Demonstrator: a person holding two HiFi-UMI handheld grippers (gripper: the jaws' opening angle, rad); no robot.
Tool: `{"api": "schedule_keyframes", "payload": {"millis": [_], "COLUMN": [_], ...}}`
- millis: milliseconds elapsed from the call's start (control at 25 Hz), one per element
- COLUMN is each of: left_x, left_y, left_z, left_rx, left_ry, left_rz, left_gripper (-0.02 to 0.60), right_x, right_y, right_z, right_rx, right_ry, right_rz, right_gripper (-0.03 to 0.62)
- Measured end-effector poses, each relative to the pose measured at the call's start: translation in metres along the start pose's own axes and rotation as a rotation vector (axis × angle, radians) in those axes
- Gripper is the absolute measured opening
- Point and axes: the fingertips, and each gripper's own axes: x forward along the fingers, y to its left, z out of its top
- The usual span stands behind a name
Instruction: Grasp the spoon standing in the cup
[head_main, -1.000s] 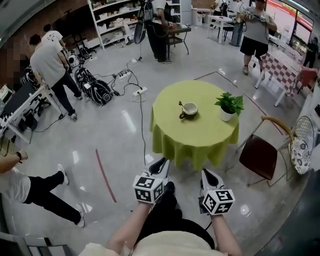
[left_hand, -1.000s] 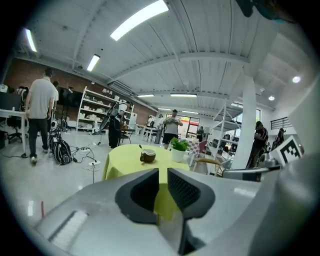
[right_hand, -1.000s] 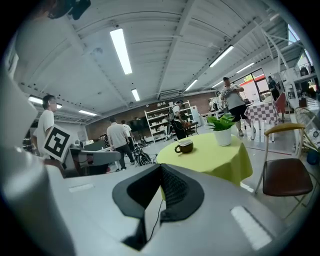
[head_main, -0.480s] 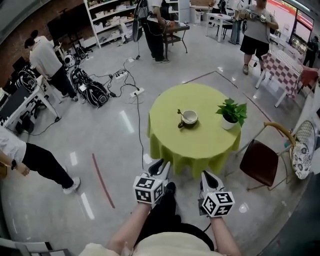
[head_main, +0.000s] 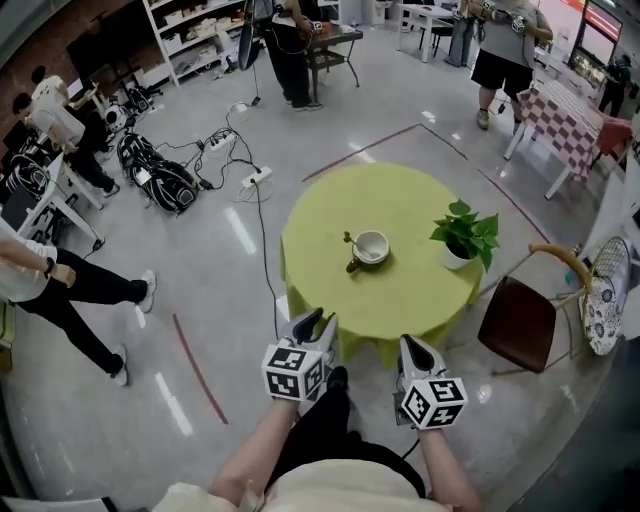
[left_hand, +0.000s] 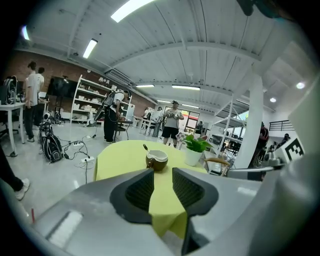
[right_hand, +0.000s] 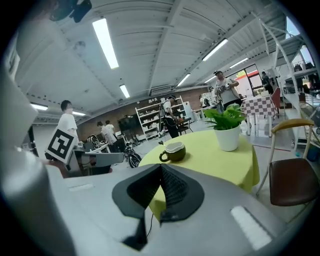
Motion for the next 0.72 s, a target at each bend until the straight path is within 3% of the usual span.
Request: {"api": "schedule_keyframes", "payload": {"millis": [720], "left_x": [0.103], "left_y": [0.050], "left_z": [0.035], "left_rx": [-0.018], "left_ry": [0.075], "left_rz": [-0.094], "left_gripper": [0.134], "right_x": [0.093], "right_y": [-0.027], "right_z": [0.029], "right_rx": [0.052], "right_ry": [0.036], "right_rz": [-0.084], "right_gripper": [0.002]}}
